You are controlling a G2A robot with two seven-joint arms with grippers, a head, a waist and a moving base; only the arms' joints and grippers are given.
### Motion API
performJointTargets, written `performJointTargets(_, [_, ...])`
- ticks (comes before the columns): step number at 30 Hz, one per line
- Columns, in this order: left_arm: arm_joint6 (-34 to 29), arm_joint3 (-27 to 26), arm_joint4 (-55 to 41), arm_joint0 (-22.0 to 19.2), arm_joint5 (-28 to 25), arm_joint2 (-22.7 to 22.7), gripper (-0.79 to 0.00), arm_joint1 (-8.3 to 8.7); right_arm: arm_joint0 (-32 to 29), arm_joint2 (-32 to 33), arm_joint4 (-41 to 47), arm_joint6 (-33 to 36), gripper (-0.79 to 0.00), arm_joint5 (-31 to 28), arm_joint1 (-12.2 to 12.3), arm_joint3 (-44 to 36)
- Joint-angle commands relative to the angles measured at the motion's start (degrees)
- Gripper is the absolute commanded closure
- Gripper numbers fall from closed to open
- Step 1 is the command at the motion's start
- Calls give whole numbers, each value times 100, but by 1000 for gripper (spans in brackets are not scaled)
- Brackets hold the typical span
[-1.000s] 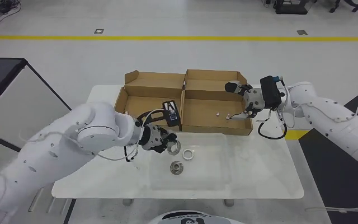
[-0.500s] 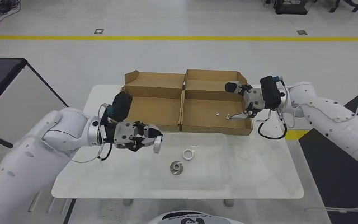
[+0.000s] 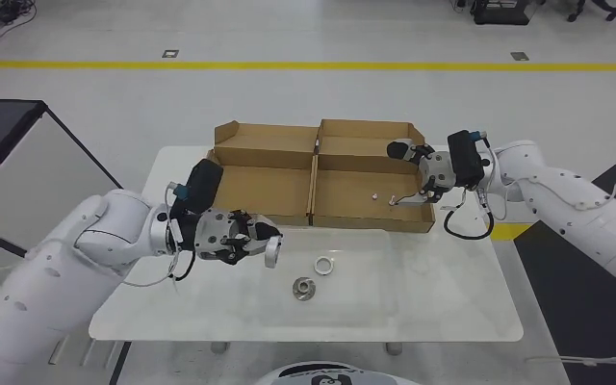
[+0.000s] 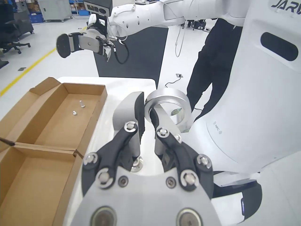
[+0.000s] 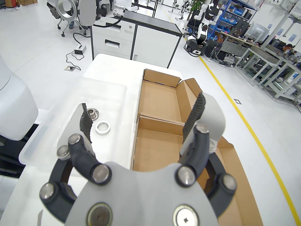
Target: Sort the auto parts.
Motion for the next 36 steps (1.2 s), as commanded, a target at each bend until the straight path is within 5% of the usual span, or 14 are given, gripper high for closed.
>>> performJointTargets(1, [73,6,29,11,108,-21,0,-11,0,0,0,0,-785,0,0,0])
performJointTargets(10, [1468,-69,-912,64,0,-37,0,-210,0,0,0,0,-785,0,0,0])
performJointTargets(22, [2002,-230,-1728,186,0,-259,0,-563,0,0,0,0,-785,0,0,0])
performJointTargets(28, [1788,-227,-2089,570,0,-564,0,-755,0,0,0,0,-785,0,0,0])
performJointTargets(36, [475,166,-2193,845,0,-1228,0,-961,0,0,0,0,-785,0,0,0])
